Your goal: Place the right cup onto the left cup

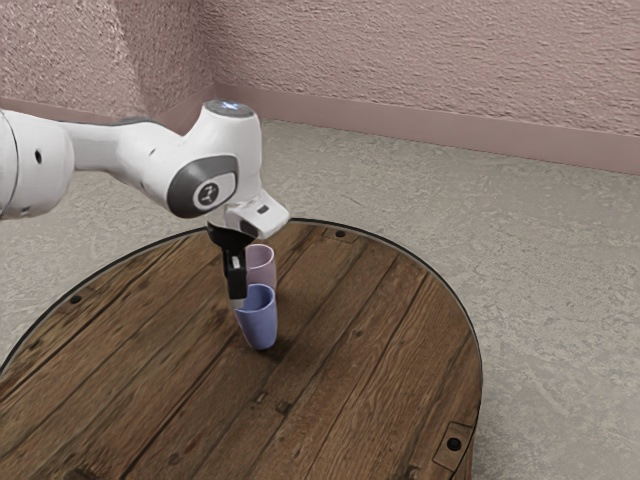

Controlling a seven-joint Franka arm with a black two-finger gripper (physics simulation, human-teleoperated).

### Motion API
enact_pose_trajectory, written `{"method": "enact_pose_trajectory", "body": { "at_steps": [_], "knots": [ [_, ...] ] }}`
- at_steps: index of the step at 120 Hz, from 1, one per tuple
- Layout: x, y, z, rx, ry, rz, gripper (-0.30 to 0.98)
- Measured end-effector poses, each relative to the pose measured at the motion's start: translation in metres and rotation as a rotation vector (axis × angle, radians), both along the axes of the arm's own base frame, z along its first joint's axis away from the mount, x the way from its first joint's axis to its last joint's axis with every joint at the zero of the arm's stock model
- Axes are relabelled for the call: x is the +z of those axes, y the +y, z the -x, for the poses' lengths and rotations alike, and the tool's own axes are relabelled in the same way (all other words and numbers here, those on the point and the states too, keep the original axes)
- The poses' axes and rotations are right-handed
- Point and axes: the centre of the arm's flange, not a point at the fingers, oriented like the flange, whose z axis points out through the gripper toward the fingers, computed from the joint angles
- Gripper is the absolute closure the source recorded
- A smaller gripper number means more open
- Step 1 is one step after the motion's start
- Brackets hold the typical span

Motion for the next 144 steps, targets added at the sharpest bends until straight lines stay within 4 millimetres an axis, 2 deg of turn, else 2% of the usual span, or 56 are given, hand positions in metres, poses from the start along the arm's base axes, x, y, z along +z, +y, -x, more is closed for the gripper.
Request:
{"method": "enact_pose_trajectory", "body": {
  "at_steps": [16,40,63,82,98,127,144],
  "knots": [
    [-0.033,-0.003,-0.008,0.007,-0.005,-0.007,0.01],
    [-0.056,-0.018,-0.013,-0.004,-0.034,-0.010,0.01],
    [-0.060,-0.020,-0.012,0.020,-0.067,0.001,0.46],
    [-0.075,-0.018,-0.003,0.049,-0.092,0.015,0.66],
    [-0.075,-0.015,0.001,0.066,-0.131,0.022,0.73],
    [-0.071,-0.016,-0.001,0.088,-0.178,0.024,0.77],
    [-0.041,-0.019,0.001,0.097,-0.220,0.029,0.78]
  ]
}}
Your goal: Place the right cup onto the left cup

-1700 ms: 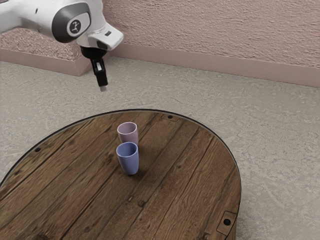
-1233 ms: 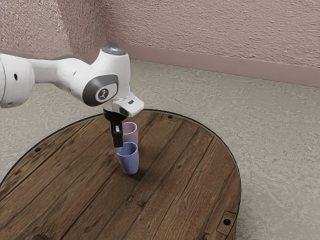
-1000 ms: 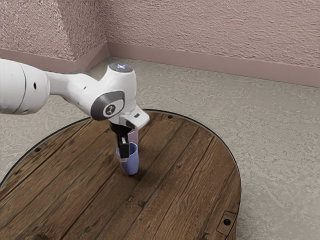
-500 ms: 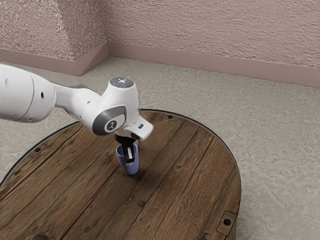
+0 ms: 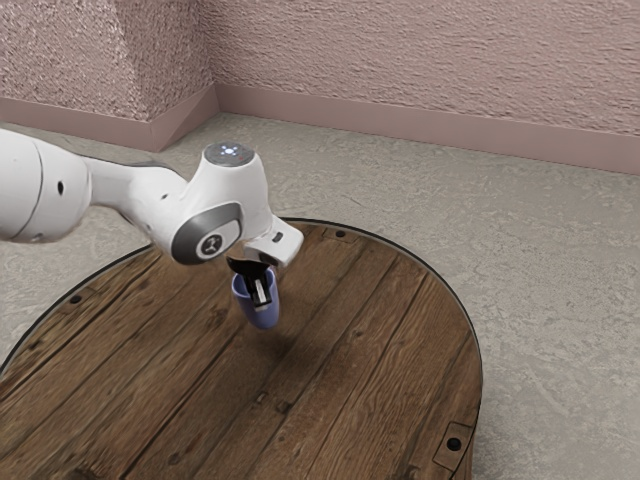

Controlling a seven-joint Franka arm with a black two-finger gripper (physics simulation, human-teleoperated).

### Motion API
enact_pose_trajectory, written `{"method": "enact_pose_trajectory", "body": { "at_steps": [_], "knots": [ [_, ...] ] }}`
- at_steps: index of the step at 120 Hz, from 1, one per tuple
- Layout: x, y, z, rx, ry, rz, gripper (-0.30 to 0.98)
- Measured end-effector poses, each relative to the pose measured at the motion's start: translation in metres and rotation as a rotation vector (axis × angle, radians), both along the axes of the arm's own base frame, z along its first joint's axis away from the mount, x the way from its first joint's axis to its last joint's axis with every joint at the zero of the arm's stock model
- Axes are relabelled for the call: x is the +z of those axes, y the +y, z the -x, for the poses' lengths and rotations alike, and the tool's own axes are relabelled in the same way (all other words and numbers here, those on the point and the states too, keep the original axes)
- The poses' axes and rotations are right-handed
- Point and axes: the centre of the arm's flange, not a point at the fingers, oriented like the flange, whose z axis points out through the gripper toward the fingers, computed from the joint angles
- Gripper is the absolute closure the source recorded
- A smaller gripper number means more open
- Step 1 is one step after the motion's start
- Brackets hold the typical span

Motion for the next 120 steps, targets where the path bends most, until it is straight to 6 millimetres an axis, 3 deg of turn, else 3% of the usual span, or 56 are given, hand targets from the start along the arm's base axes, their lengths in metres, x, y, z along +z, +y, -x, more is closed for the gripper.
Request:
{"method": "enact_pose_trajectory", "body": {
  "at_steps": [12,28,53,81,120],
  "knots": [
    [0.034,-0.001,0.002,0.007,-0.032,-0.004,0.78],
    [0.086,0.016,-0.017,0.055,-0.066,-0.025,0.78],
    [0.128,0.053,-0.029,0.132,-0.032,-0.078,0.79],
    [0.116,0.040,-0.028,0.104,0.048,-0.131,0.79],
    [0.106,0.038,-0.058,0.088,0.060,-0.180,0.79]
  ]
}}
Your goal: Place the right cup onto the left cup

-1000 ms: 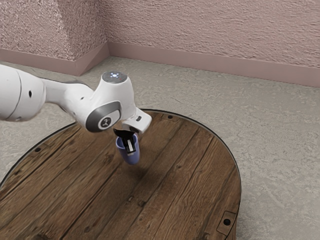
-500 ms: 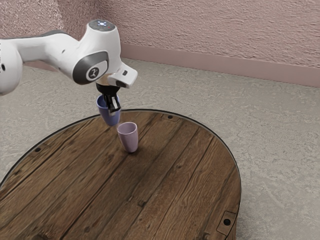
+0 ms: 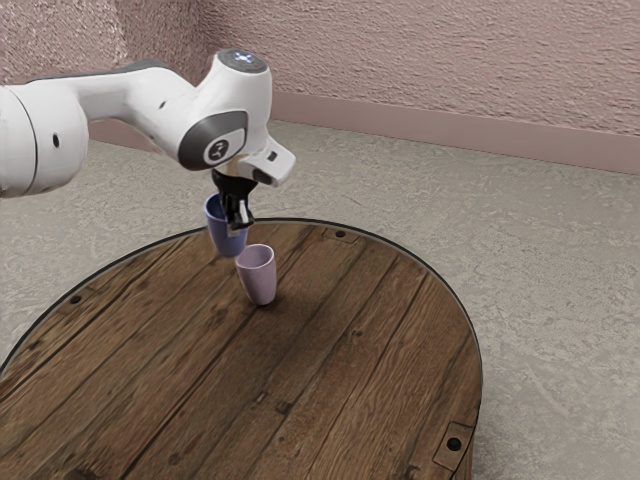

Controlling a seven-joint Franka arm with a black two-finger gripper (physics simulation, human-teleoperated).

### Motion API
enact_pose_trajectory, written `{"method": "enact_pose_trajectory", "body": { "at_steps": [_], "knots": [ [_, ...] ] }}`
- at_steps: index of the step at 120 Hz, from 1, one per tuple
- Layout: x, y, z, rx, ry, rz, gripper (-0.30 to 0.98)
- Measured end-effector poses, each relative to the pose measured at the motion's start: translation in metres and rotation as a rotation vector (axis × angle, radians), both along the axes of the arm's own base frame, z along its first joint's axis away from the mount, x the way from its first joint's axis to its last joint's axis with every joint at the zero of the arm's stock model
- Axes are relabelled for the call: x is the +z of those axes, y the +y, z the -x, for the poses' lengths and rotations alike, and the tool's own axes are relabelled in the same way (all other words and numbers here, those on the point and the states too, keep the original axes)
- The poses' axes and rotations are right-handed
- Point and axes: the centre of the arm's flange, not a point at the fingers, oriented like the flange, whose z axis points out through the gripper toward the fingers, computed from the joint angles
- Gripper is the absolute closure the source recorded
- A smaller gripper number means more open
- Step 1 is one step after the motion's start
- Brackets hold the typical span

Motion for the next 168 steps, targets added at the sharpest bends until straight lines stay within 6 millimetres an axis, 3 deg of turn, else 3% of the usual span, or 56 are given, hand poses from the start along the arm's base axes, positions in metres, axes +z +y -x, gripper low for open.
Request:
{"method": "enact_pose_trajectory", "body": {
  "at_steps": [40,81,98,113,117,134,148,168],
  "knots": [
    [-0.031,-0.013,-0.022,-0.043,0.032,-0.029,0.79],
    [-0.045,-0.018,-0.048,-0.091,0.019,-0.048,0.79],
    [-0.071,-0.012,-0.053,-0.093,0.056,-0.050,0.78],
    [-0.075,-0.010,-0.054,-0.093,0.063,-0.038,0.79],
    [-0.075,-0.009,-0.053,-0.086,0.065,-0.024,0.72],
    [-0.042,-0.003,-0.047,-0.071,0.030,0.018,0.41],
    [-0.008,0.001,-0.033,-0.064,0.008,0.047,0.24],
    [0.082,0.011,0.018,-0.062,-0.013,0.148,0.11]
  ]
}}
